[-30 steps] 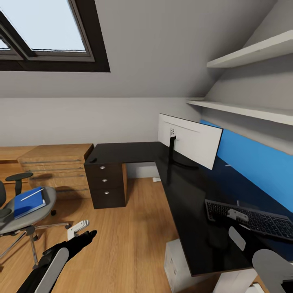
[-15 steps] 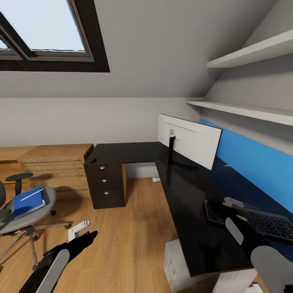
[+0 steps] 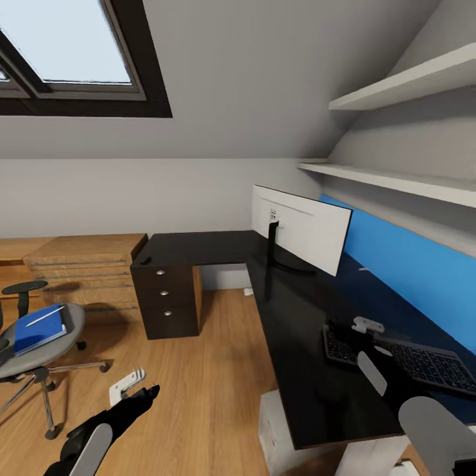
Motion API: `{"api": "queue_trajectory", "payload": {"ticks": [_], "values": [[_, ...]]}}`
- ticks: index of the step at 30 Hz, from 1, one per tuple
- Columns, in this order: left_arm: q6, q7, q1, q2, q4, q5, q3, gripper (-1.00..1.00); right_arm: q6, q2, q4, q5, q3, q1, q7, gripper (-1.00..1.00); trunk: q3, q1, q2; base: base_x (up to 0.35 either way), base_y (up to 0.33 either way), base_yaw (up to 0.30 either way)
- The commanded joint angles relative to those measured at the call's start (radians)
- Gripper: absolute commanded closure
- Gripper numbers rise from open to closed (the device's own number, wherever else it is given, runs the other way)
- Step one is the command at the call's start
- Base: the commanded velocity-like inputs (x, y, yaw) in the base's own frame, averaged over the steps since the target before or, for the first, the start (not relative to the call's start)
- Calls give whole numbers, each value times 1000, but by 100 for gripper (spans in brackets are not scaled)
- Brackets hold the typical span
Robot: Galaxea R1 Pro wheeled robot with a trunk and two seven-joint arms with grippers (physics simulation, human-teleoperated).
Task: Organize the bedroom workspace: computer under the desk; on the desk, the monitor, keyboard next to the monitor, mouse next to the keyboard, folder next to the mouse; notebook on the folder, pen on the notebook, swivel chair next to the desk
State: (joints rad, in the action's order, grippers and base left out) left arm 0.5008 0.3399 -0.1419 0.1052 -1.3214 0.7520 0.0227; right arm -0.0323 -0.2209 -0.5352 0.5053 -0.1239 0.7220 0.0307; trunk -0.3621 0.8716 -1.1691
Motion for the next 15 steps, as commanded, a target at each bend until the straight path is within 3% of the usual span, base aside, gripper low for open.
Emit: {"api": "queue_trajectory", "payload": {"ticks": [1, 8, 15], "values": [[1, 10, 1, 1, -2, 11, 2, -100, -3, -1, -2, 7, -6, 0, 3, -100, -1, 0, -1, 0, -317, 0], [1, 10, 1, 1, -3, 10, 2, -100, -3, 1, -2, 7, -9, 0, 3, -100, -1, 0, -1, 0, -287, 0], [1, 31, 1, -5, -38, -18, 2, -100, -3, 3, -18, 7, -10, 0, -9, -100, 18, -23, 41, 0, -28, 0]]}}
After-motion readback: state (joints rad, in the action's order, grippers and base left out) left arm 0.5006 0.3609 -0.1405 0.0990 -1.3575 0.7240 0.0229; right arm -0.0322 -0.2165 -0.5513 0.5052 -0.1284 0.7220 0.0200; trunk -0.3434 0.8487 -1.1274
